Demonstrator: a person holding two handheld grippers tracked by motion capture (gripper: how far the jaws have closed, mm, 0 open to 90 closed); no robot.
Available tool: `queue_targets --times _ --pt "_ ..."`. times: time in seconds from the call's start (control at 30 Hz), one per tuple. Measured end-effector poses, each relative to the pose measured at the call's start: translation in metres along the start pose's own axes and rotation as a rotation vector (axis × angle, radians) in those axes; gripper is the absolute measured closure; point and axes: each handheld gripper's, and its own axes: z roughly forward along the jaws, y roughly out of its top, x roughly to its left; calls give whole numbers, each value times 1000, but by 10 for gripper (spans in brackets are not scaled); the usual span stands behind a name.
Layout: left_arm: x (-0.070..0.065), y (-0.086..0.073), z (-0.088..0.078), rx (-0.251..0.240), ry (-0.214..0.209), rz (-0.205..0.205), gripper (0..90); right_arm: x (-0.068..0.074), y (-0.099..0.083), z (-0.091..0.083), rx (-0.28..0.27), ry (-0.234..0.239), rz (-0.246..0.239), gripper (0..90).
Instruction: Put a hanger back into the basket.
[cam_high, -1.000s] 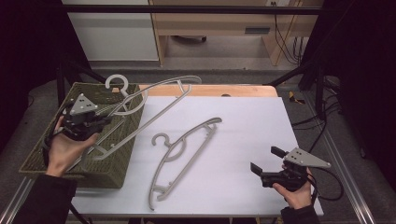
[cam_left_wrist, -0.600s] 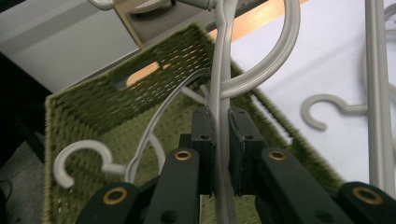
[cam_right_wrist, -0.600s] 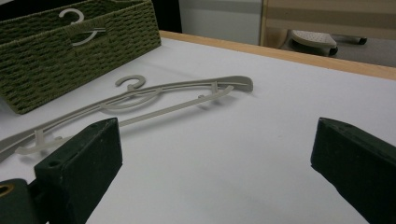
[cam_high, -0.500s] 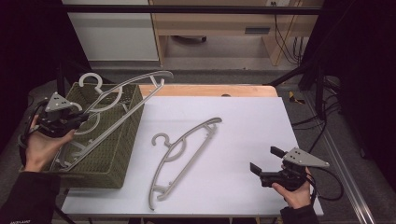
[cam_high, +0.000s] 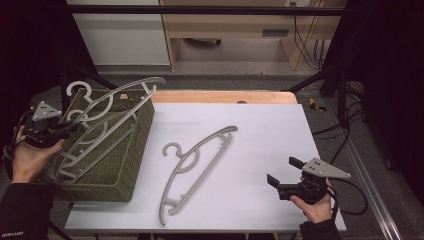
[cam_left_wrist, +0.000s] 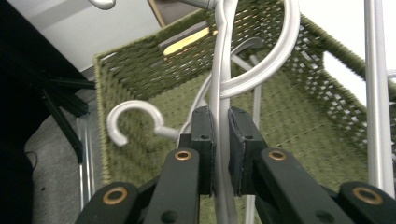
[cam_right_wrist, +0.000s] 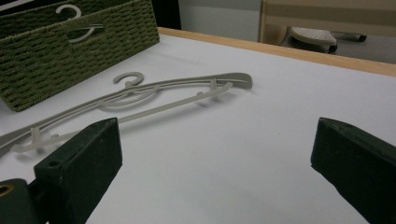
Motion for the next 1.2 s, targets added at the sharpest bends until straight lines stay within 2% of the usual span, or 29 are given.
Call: queue_targets --times 0.27,0.3,0.53,0.63,0.7,0.8,0.93,0.97,1.1,1.2 --pt "15 -14 1 31 28 -5 817 0 0 0 5 2 4 22" --pt "20 -18 2 42 45 -5 816 -1 -1 0 7 1 0 22" --pt "28 -27 6 67 75 -6 816 0 -1 2 9 -3 5 22" --pt "29 -27 7 73 86 5 817 0 -1 2 10 -1 4 22" --pt "29 -27 8 94 102 23 816 -1 -1 2 10 -3 4 22" --pt "33 -29 11 121 121 22 816 -1 -2 3 13 -2 4 22" --pt "33 -31 12 115 127 23 816 -1 -2 2 12 -1 5 21" --pt "31 -31 12 119 134 43 816 -1 -2 2 12 -3 6 22" --pt "30 -32 15 145 176 77 816 -1 -2 2 10 -4 3 21" --pt "28 -35 18 150 197 90 815 -1 -2 2 12 -4 6 22"
